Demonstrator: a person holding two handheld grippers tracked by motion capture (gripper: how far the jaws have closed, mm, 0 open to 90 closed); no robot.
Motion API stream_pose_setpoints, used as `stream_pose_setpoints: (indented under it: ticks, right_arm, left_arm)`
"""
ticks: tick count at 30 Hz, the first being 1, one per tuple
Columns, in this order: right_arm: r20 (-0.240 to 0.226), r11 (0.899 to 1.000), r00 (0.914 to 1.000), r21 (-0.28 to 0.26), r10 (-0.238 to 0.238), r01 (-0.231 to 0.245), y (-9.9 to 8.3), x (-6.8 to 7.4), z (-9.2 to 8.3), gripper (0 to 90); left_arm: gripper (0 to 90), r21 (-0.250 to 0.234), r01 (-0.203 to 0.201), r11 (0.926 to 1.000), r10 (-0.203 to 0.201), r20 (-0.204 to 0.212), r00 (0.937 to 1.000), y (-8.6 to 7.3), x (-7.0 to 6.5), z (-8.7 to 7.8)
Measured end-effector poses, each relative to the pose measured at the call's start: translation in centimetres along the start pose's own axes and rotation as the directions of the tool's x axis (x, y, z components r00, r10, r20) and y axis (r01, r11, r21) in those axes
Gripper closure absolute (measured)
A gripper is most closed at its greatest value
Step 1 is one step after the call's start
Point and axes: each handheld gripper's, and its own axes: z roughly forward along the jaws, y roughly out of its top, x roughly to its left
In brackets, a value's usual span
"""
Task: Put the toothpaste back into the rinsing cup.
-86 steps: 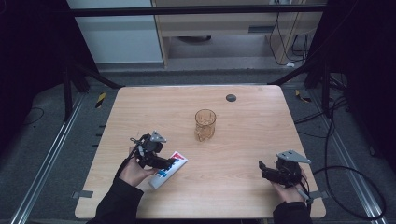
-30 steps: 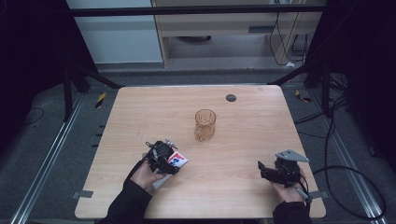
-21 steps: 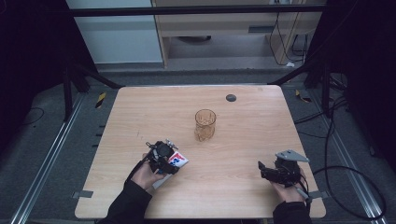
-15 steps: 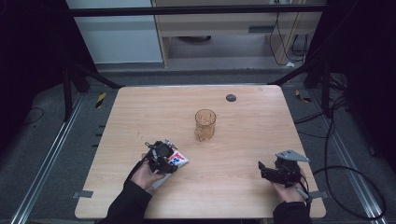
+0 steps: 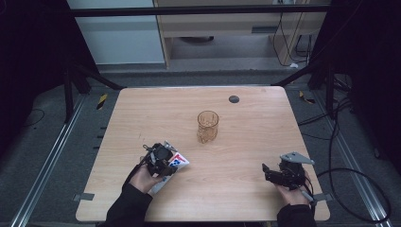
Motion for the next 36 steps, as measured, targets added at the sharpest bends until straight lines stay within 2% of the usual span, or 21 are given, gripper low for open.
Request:
stream_pose_setpoints:
  ticks: [4,8,12,16,17,18,20,21,22,24,28,31,33,34,36]
  right_arm:
    - [0.001,1.0,1.0,0.0,0.0,0.0,0.0,0.0,0.0,22.3]
    - [0.002,1.0,1.0,-0.001,-0.002,0.002,0.0,0.0,0.1,22.2]
    - [0.005,1.0,1.0,-0.002,0.0,0.0,0.0,0.1,0.1,21.4]
    - [0.016,1.0,0.9999,-0.013,-0.001,0.001,0.1,0.1,0.0,20.9]
    - [0.016,1.0,0.9999,-0.014,-0.002,0.002,0.1,0.1,0.0,20.9]
    - [0.018,1.0,0.9998,-0.016,-0.004,0.004,0.1,0.0,0.0,21.0]
    - [0.018,1.0,0.9998,-0.015,-0.003,0.003,0.1,0.0,0.1,21.0]
    - [0.017,1.0,0.9998,-0.015,-0.004,0.004,0.1,0.0,0.1,21.0]
    - [0.016,1.0,0.9999,-0.015,-0.002,0.003,0.0,0.0,0.1,21.0]
    - [0.016,1.0,0.9999,-0.014,-0.003,0.003,0.0,0.0,0.1,21.0]
    - [0.017,1.0,0.9998,-0.014,-0.004,0.004,0.1,-0.1,0.2,20.9]
    - [0.015,1.0,0.9999,-0.015,-0.001,0.001,0.1,0.0,0.2,20.8]
    - [0.013,1.0,0.9999,-0.015,0.0,0.001,0.1,0.0,0.2,20.8]
    - [0.013,1.0,0.9999,-0.015,0.0,0.0,0.1,0.0,0.2,20.7]
    - [0.017,1.0,0.9998,-0.017,-0.007,0.007,0.0,0.0,0.3,20.6]
  left_arm:
    - [71.6,-0.073,0.007,0.9973,-0.008,-0.012,0.9999,0.2,0.0,-1.7]
    - [71.6,-0.152,0.013,0.9883,-0.019,-0.041,0.999,0.4,-0.2,-3.1]
    - [71.6,-0.226,0.017,0.9739,-0.035,-0.074,0.9966,0.9,0.0,-4.2]
    - [71.5,-0.314,0.019,0.9492,-0.059,-0.117,0.9914,1.4,0.3,-5.0]
    - [71.6,-0.342,0.026,0.9394,-0.073,-0.124,0.9896,1.6,0.3,-5.2]
    - [71.5,-0.358,0.024,0.9333,-0.077,-0.134,0.9879,1.7,0.4,-5.3]
    - [71.5,-0.399,0.031,0.9166,-0.096,-0.144,0.9849,2.0,0.7,-5.6]
    - [71.4,-0.422,0.035,0.9058,-0.107,-0.148,0.9831,2.2,0.7,-5.7]
    - [71.4,-0.435,0.038,0.8995,-0.117,-0.155,0.981,2.4,0.8,-5.8]
    - [71.3,-0.47,0.049,0.8812,-0.138,-0.157,0.9779,2.7,1.0,-5.9]
    - [71.3,-0.539,0.062,0.8398,-0.181,-0.17,0.9688,3.4,1.3,-6.1]
    - [71.3,-0.593,0.075,0.8016,-0.214,-0.169,0.9621,3.9,1.4,-6.2]
    - [71.2,-0.621,0.073,0.7804,-0.229,-0.176,0.9573,4.4,1.4,-6.2]
    - [71.2,-0.631,0.071,0.7728,-0.237,-0.183,0.9542,4.6,1.4,-6.1]
    - [71.2,-0.656,0.072,0.7509,-0.252,-0.183,0.9503,5.0,1.3,-6.0]
